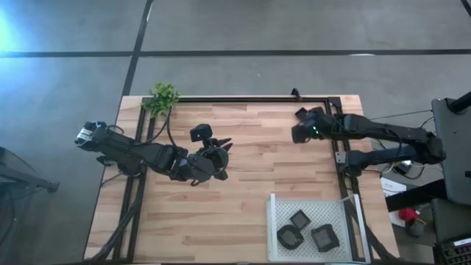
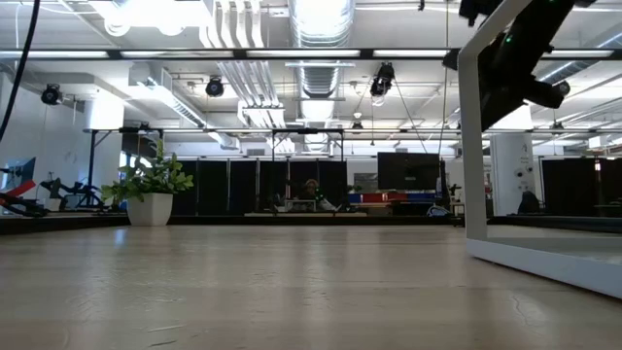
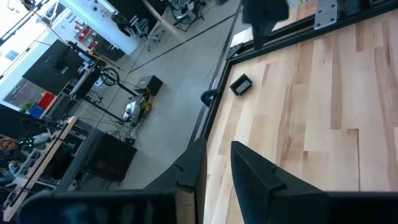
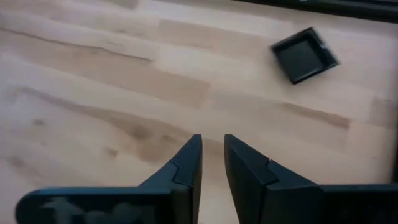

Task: Pick & Place Mini shaped plates
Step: Stack the square plate into the top square plate on the shelf

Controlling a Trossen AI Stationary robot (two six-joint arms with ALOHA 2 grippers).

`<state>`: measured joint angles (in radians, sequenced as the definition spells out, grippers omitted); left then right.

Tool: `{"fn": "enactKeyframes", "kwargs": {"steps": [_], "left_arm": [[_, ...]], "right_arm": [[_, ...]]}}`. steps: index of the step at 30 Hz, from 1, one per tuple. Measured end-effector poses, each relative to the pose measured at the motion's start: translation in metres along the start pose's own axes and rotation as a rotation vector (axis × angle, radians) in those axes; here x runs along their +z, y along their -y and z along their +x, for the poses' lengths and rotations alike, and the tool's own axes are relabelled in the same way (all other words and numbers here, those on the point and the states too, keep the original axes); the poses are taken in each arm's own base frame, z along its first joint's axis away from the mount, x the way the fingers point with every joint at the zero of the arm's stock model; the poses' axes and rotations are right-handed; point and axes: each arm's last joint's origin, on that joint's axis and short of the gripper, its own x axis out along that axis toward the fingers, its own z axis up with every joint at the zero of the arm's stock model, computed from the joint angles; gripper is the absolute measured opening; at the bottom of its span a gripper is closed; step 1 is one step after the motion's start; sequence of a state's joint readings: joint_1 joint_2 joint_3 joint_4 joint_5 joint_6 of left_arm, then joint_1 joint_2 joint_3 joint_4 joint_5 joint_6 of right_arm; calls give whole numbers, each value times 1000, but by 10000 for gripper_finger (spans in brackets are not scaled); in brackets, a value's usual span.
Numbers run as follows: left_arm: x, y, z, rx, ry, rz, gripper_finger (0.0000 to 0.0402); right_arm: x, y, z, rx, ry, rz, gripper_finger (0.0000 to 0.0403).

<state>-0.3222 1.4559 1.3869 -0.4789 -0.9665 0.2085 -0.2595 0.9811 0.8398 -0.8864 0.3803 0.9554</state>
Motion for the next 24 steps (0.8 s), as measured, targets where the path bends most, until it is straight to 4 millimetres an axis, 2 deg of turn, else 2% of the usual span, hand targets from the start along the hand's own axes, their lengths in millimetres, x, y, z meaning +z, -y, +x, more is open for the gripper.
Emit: {"fn": "enactKeyframes", "kwargs": {"steps": [10, 14, 24], "left_arm": [[0, 0, 0, 0, 0, -3, 73], [1, 0, 0, 1, 5, -12, 73], [1, 0, 0, 2, 8, -33, 73]], "right_arm": [[25, 19, 46, -197, -108, 32, 113], [34, 27, 70, -228, -204, 14, 116], [48, 40, 116, -279, -254, -22, 104]]}}
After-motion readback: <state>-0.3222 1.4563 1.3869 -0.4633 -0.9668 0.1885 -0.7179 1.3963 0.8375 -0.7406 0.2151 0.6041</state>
